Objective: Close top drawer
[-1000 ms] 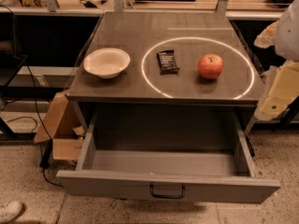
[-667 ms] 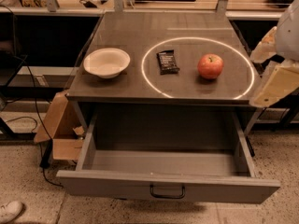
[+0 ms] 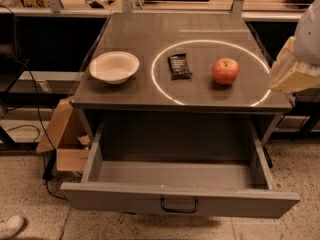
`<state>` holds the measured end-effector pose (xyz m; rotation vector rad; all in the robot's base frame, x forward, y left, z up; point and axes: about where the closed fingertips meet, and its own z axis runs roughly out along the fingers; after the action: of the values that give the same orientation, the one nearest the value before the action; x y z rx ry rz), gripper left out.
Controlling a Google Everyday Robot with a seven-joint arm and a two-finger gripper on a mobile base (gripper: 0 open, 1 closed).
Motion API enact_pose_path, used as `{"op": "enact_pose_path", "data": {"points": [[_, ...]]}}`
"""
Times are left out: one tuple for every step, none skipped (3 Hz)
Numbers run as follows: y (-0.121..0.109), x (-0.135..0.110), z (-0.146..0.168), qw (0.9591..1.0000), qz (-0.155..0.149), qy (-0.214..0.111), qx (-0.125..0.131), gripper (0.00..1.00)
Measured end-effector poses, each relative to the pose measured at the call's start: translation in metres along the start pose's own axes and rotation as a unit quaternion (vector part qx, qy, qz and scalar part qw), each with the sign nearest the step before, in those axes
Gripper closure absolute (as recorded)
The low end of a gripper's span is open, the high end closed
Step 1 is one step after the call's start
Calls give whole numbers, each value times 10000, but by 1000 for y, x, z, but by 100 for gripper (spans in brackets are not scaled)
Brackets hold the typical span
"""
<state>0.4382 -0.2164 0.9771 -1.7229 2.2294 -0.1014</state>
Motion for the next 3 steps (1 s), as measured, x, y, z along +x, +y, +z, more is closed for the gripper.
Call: {"op": "enact_pose_path", "data": {"points": [[0,0,0,10000,0,0,0,100],[0,0,0,10000,0,-1,13,100],[21,15,14,9996,243,120,-37,100]]}}
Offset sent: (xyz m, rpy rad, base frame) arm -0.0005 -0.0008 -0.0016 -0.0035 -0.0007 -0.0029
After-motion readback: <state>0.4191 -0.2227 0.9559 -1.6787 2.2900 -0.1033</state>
